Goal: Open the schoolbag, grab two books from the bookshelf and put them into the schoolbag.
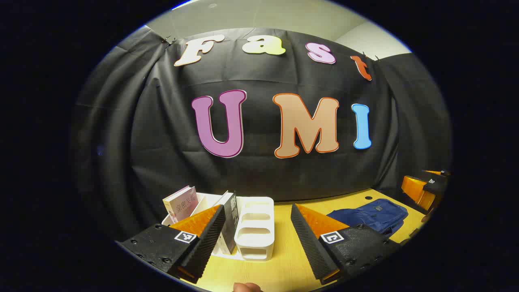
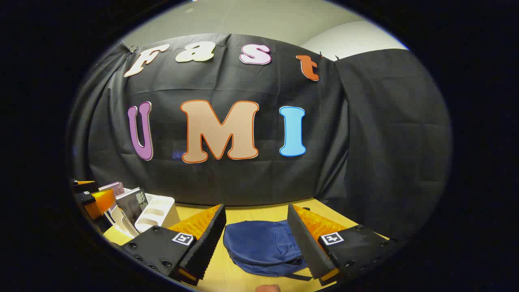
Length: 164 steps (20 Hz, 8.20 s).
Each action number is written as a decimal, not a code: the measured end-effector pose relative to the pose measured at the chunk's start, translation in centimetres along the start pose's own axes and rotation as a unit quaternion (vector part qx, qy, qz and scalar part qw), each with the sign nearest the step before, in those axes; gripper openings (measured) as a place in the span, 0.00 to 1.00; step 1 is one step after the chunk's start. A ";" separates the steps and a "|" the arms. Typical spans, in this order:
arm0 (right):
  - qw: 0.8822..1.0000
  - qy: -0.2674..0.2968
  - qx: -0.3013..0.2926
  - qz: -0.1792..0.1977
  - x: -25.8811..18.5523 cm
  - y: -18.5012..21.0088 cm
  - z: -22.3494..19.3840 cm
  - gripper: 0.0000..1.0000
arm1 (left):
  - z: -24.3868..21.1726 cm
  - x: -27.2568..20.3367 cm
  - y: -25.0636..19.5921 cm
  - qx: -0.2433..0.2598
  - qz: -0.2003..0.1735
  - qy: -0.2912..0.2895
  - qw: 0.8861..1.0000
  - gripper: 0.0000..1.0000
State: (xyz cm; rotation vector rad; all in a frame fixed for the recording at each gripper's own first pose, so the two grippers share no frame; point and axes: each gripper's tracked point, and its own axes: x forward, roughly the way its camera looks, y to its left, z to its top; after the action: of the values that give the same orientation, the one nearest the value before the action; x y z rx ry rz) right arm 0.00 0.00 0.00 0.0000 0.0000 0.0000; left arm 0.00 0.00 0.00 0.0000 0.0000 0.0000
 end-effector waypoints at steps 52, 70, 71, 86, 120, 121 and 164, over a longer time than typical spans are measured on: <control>0.871 0.359 -0.317 0.111 13.2 8.3 -26.9 0.89 | -2.1 -0.6 10.1 -0.024 0.114 0.023 0.993 0.94; 0.876 0.402 -0.255 0.082 13.9 6.8 -28.3 0.03 | -2.7 -0.8 12.7 -0.031 0.142 0.027 0.989 0.94; 0.879 0.402 -0.243 0.086 13.8 6.7 -27.9 0.00 | -2.8 -0.7 12.8 -0.035 0.143 0.029 0.989 0.94; 0.923 0.367 0.046 0.107 16.0 1.3 -15.0 0.03 | -3.3 2.5 13.5 -0.053 0.136 0.044 0.988 0.95; 0.898 0.335 0.269 0.097 16.6 -7.2 -11.2 0.03 | -12.4 16.9 11.5 0.072 -0.056 0.536 0.839 0.93; 0.898 0.334 0.270 0.097 16.5 -7.2 -11.2 0.04 | -12.6 17.1 11.3 0.071 -0.058 0.538 0.838 0.90; 0.896 0.328 0.285 0.093 16.6 -8.1 -11.3 0.02 | 5.6 10.1 16.7 0.000 -0.143 0.453 0.880 0.19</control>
State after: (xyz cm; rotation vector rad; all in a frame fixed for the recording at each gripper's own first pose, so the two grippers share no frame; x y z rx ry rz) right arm 16.56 -8.10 -11.30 0.5902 0.6808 0.1923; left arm 10.08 16.69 5.57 0.0003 0.9442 -0.2980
